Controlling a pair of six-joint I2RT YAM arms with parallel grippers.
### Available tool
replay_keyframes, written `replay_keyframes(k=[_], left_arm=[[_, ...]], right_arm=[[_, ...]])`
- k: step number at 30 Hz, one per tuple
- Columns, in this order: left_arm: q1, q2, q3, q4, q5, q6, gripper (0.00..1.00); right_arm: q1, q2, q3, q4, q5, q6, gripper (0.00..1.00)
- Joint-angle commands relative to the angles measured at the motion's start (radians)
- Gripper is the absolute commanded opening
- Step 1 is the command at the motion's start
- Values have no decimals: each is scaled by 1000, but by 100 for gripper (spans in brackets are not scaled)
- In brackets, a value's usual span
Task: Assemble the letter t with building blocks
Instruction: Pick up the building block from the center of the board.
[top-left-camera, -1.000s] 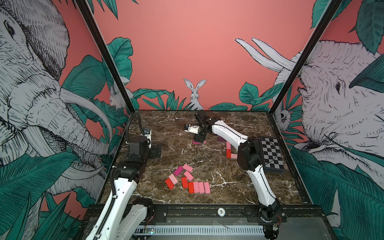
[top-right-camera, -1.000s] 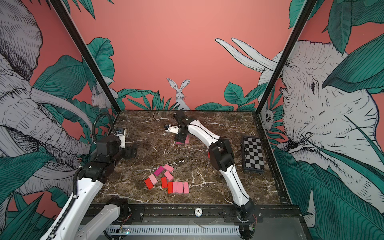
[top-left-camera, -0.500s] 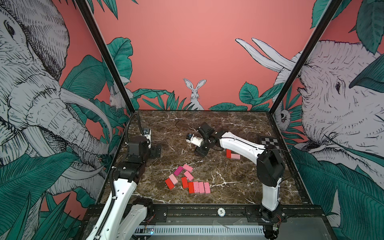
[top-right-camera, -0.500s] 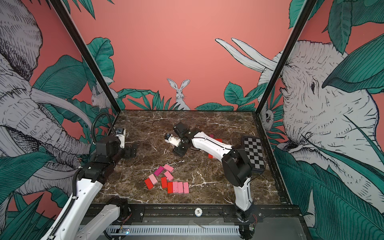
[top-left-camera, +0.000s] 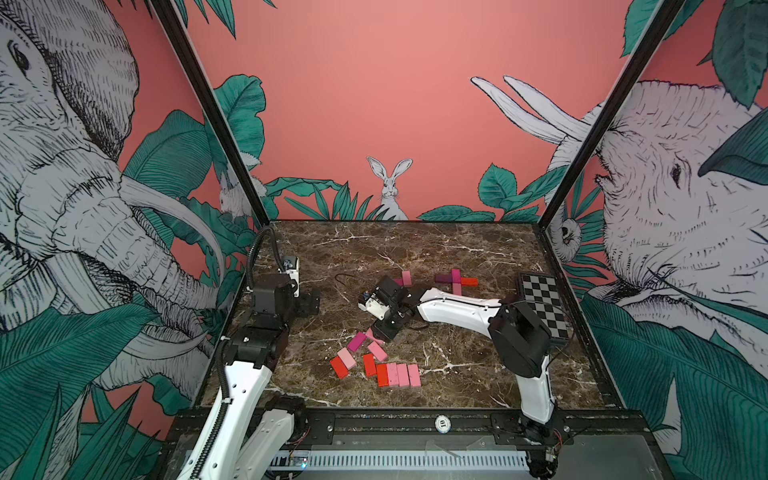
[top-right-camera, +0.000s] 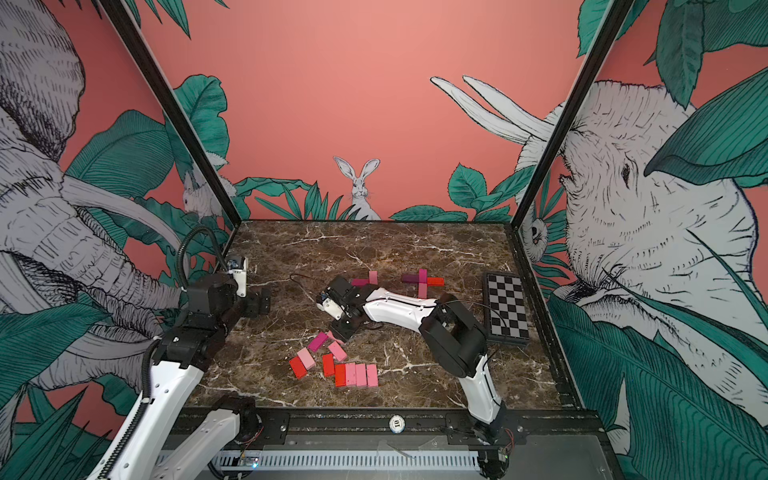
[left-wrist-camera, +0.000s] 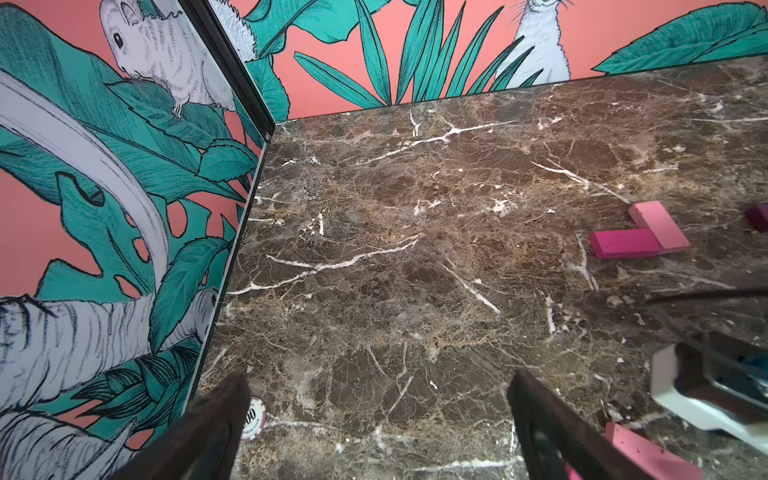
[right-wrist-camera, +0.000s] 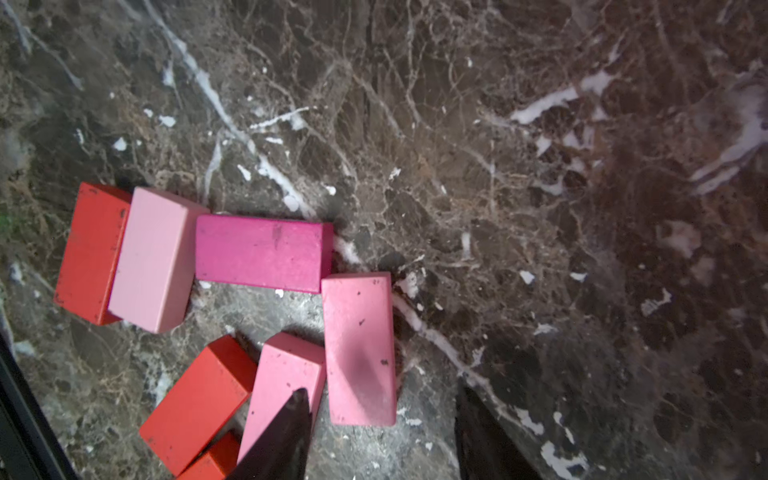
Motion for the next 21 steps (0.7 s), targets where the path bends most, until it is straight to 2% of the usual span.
replay_keyframes(k=[1, 10, 21], left_arm=[[7, -21, -14, 12, 11, -4, 99], [6, -20, -15, 12, 21, -5, 99], [7, -28, -23, 23, 63, 9, 99]], right_arm=[[17, 38, 25, 27, 33, 41, 54], [39, 73, 51, 6, 53, 31, 52], [38, 110, 89, -41, 104, 13, 42]])
